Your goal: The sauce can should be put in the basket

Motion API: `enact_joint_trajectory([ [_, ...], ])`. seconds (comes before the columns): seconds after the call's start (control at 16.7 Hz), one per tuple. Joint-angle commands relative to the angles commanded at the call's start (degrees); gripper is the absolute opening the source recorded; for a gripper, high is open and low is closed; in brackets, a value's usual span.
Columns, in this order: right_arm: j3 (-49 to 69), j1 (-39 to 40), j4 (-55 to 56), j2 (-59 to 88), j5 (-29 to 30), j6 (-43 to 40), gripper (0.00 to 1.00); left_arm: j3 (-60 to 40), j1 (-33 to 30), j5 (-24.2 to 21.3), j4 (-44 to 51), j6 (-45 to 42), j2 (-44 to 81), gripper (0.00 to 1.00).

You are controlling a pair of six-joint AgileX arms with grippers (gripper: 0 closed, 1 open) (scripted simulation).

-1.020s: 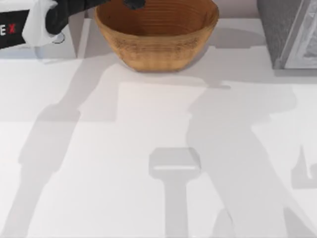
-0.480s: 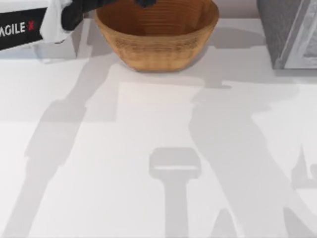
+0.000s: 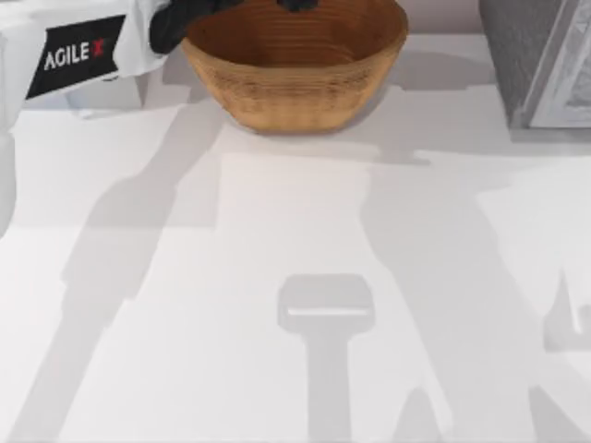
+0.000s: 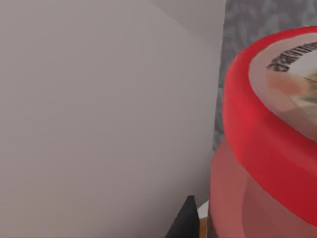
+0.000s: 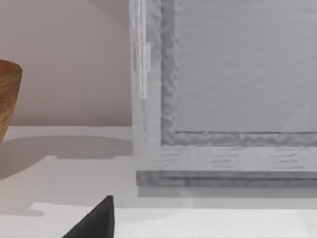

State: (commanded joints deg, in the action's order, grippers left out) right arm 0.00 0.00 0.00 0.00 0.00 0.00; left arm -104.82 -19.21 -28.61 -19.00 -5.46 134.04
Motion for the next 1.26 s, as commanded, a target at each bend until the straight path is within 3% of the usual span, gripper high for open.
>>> enact_joint_trajectory([
  [0.12, 0.0, 0.0, 0.0, 0.0, 0.0, 0.0, 1.0, 0.0, 0.0, 0.0, 0.0, 0.0, 0.0, 0.0],
  [0.9, 0.0, 0.0, 0.0, 0.0, 0.0, 0.0, 1.0, 0.0, 0.0, 0.0, 0.0, 0.0, 0.0, 0.98],
  [1.26, 0.0, 0.0, 0.0, 0.0, 0.0, 0.0, 1.0, 0.0, 0.0, 0.0, 0.0, 0.0, 0.0, 1.0],
])
